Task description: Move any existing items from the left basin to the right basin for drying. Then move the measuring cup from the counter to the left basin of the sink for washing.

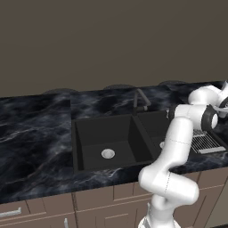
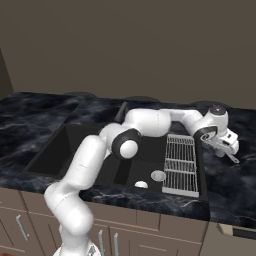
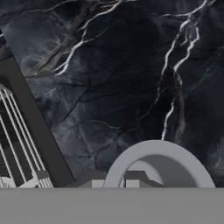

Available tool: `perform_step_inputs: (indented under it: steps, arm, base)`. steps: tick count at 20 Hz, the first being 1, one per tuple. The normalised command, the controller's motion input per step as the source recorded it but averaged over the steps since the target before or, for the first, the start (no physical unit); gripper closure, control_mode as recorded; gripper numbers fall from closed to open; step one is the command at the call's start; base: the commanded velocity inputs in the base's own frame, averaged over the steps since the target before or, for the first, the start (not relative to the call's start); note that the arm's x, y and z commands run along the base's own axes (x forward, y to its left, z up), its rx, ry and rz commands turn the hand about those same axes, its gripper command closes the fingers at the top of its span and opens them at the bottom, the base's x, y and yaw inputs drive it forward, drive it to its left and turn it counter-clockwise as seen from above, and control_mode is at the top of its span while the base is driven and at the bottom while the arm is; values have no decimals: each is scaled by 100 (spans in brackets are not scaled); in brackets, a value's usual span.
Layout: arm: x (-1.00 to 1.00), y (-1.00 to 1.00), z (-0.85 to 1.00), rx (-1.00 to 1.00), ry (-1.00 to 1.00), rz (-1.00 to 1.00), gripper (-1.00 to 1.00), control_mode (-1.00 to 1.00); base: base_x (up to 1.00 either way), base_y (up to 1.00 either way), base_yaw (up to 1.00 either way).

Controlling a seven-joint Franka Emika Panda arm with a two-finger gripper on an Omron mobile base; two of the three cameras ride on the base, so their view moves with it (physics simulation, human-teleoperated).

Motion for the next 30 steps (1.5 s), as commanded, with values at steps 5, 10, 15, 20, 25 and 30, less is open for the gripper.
perform_step_inputs:
  steps: [5,10,15,20,25,30]
  arm:
    - [-14,41,43,0,0,0,100,-100]
    - [-25,52,38,-1,0,-1,100,-100]
    - [-31,68,33,-3,0,0,100,-100]
    - [-28,81,27,-5,0,0,100,-100]
    - [-26,84,20,-6,0,0,100,-100]
    - [-34,81,15,-4,1,0,100,-100]
  base:
    - [0,0,0]
    - [0,0,0]
    - [0,0,0]
    - [0,0,0]
    - [0,0,0]
    - [0,0,0]
